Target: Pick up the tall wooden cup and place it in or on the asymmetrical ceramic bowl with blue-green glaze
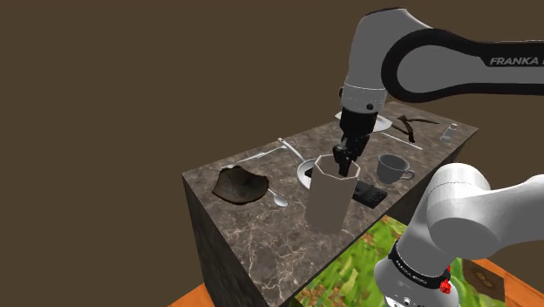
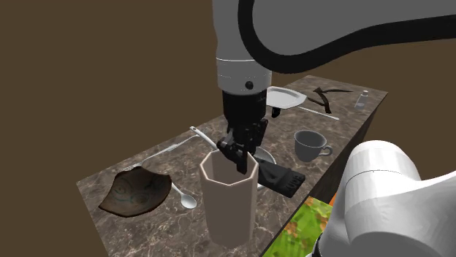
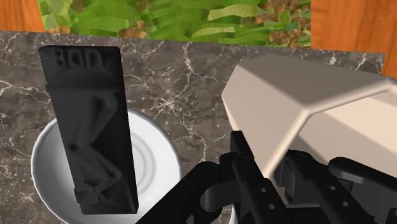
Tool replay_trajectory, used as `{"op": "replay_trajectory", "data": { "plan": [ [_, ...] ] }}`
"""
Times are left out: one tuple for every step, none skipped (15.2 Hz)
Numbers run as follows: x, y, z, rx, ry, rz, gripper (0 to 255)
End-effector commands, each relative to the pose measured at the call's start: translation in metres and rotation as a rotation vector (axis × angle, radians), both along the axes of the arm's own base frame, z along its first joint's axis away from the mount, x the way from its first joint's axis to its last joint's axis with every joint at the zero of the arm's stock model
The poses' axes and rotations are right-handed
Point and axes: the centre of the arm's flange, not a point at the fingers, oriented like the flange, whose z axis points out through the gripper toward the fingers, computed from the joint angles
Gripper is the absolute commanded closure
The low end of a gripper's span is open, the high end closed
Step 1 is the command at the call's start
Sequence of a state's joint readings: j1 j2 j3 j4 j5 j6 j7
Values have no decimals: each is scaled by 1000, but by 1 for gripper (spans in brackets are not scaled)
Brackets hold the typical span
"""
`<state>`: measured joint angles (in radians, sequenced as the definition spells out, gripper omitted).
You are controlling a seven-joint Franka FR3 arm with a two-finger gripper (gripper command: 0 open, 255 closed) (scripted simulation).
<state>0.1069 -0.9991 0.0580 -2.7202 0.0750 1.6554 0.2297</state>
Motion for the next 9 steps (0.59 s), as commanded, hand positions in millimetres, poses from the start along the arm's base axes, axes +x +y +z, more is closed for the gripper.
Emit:
{"op": "replay_trajectory", "data": {
  "plan": [
    [-1, 1, 11, 0, 0, 0, 255],
    [-1, 1, 16, 0, 0, 0, 255],
    [-1, 1, 22, 0, 0, 0, 255],
    [-1, 1, 27, 0, 0, 0, 255],
    [-1, 1, 32, 0, 0, 0, 255],
    [-1, 1, 37, 0, 0, 0, 255],
    [-1, 1, 43, 0, 0, 0, 255],
    [-1, 1, 48, 0, 0, 0, 255],
    [-1, 1, 53, 0, 0, 0, 255]
  ]
}}
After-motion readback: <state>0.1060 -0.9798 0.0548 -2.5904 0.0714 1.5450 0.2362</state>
